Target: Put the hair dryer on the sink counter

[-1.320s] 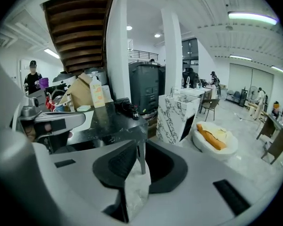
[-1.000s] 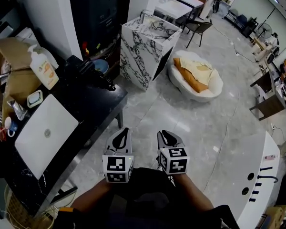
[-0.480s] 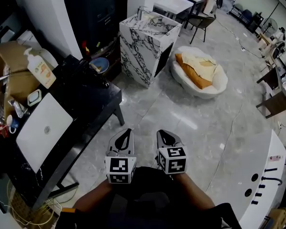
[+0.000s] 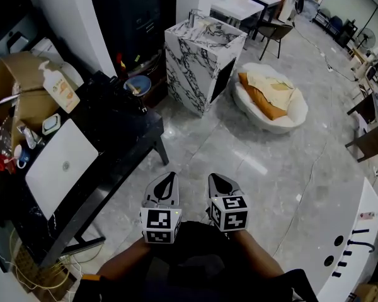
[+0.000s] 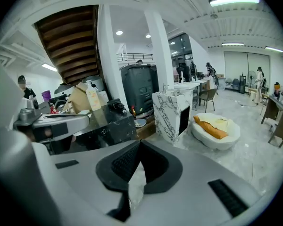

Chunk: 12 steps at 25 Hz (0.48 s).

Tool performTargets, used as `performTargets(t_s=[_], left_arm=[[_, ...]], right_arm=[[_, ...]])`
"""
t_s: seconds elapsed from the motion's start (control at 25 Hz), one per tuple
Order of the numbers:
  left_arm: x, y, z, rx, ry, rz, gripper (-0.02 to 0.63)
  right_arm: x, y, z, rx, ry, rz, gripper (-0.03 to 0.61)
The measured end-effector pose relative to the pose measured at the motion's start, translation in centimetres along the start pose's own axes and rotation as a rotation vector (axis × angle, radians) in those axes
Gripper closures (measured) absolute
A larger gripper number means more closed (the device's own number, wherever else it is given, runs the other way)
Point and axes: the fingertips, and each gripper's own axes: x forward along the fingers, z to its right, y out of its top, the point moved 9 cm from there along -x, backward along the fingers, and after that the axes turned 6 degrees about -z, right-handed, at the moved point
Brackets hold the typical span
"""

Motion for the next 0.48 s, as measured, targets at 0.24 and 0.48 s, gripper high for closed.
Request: performTargets(t_s=[0.24, 0.48], left_arm=[[-0.03, 0.11, 0.59, 0.005, -0.002, 0.010, 0.604], [-0.06, 0.30, 0.62, 0.002, -0.007, 0.020, 0.604]], right_arm=[[-0.54, -0.10, 0.37, -0.001, -0.001, 0.006, 0.563], [-0.80, 0.15, 0.19, -0.002, -0.002, 0.020, 0.563]])
